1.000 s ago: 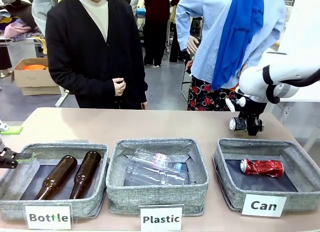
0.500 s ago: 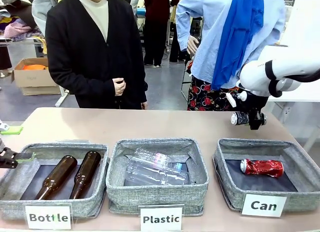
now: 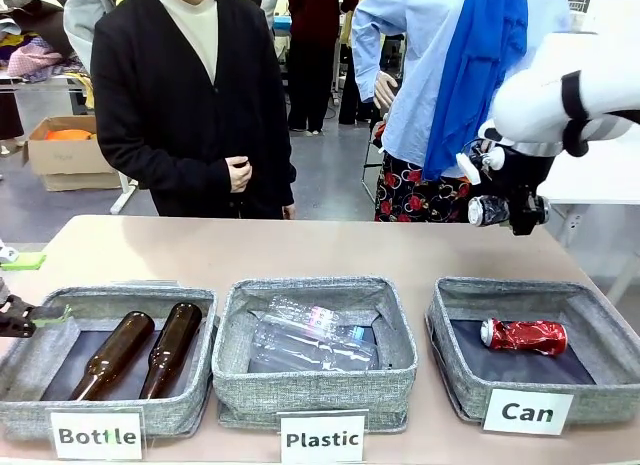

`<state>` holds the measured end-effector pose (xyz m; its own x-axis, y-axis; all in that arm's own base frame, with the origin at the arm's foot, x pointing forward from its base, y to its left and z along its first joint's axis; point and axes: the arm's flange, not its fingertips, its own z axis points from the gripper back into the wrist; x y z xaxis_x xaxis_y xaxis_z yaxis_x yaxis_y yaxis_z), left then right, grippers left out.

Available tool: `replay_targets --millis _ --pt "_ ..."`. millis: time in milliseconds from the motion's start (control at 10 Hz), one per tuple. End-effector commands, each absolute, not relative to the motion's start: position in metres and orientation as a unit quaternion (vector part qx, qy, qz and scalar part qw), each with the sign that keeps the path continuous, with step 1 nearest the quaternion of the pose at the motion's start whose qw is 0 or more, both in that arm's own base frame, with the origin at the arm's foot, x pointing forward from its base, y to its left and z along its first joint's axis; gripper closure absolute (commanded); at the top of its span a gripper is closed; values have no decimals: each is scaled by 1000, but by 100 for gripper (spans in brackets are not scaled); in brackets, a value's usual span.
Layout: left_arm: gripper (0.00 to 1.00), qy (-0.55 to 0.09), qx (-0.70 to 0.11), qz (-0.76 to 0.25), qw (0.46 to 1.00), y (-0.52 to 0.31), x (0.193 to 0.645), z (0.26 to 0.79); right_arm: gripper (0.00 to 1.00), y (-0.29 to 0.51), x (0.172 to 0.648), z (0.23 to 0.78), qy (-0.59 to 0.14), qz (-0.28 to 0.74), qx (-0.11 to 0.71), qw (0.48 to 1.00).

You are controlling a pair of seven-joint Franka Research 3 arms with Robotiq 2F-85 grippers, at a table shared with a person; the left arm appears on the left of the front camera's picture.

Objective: Sort the can waste into the basket.
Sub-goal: Pick up the can waste from the table and place it in the right Fabric basket.

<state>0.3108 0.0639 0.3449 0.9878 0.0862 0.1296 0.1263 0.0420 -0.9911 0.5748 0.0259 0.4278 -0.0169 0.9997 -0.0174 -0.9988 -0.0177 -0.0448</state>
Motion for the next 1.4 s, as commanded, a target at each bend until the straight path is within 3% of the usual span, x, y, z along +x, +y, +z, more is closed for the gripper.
replay_targets --millis 0,400,1000,1100,1200,1300 --pt "0 -77 -692 -8 718 63 310 347 100 33 517 432 -18 691 -12 723" --pt "0 -77 -692 -8 718 63 310 347 100 40 428 437 12 691 15 722" --pt "0 -77 -692 -8 718 63 310 347 100 30 418 424 15 679 27 733" --pt "0 -77 -692 -8 718 63 310 347 94 28 421 422 18 680 21 733" --pt "0 -77 -692 -8 718 63 310 347 42 28 422 421 18 683 20 730" --pt "0 -77 -692 -8 718 63 310 347 36 28 423 420 19 684 22 729"
